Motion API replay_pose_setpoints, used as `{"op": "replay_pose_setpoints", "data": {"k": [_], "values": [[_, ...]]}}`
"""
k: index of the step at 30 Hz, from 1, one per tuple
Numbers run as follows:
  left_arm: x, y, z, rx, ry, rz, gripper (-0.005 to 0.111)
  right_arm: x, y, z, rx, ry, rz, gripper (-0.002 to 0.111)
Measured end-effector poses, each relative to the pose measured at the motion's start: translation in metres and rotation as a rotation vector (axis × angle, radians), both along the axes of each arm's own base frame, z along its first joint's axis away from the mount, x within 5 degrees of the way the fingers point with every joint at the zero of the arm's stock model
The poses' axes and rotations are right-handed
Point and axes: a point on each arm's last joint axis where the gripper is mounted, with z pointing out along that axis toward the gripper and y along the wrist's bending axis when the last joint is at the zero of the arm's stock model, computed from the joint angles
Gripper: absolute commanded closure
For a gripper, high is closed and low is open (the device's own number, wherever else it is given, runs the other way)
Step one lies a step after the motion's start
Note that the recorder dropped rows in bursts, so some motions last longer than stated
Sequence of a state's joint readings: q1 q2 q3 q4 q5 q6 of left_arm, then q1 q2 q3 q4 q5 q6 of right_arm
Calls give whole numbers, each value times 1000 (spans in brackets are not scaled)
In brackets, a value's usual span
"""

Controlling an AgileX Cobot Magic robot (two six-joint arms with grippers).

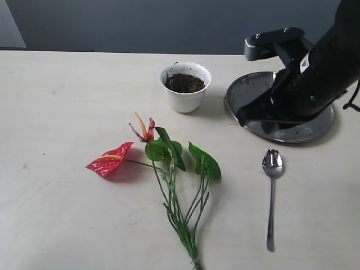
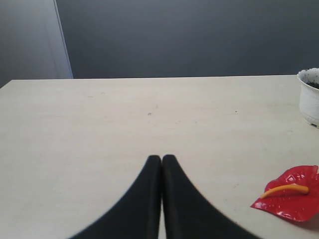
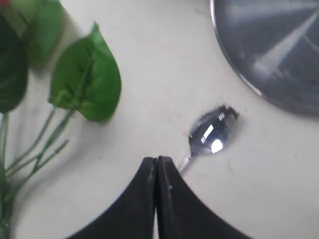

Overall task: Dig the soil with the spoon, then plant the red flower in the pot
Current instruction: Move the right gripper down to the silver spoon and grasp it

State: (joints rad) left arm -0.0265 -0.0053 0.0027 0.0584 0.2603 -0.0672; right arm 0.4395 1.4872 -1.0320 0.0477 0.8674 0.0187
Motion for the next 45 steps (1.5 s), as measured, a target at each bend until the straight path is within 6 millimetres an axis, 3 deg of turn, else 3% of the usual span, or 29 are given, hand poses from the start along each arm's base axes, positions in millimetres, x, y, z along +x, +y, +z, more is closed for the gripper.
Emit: {"op": "replay_pose_setpoints", "data": {"k": [3, 8, 10, 17, 24, 41, 45], "values": [[0, 0, 0, 0, 0, 0, 105, -1, -6, -10, -83, 75, -50, 107], [0, 0, 0, 0, 0, 0, 105, 1, -6, -30, -141, 187, -72, 77], [0, 0, 0, 0, 0, 0, 105, 4, -4, -40, -155, 222, -75, 73], [0, 0, 0, 0, 0, 0, 105, 8, -2, -70, -183, 304, -130, 74], [0, 0, 0, 0, 0, 0, 105, 0, -5, -106, -183, 317, -146, 74], [0, 0, 0, 0, 0, 0, 105, 6, -2, -113, -107, 221, -206, 74], [0, 0, 0, 0, 0, 0, 105, 6, -2, -124, -125, 252, -210, 74]]}}
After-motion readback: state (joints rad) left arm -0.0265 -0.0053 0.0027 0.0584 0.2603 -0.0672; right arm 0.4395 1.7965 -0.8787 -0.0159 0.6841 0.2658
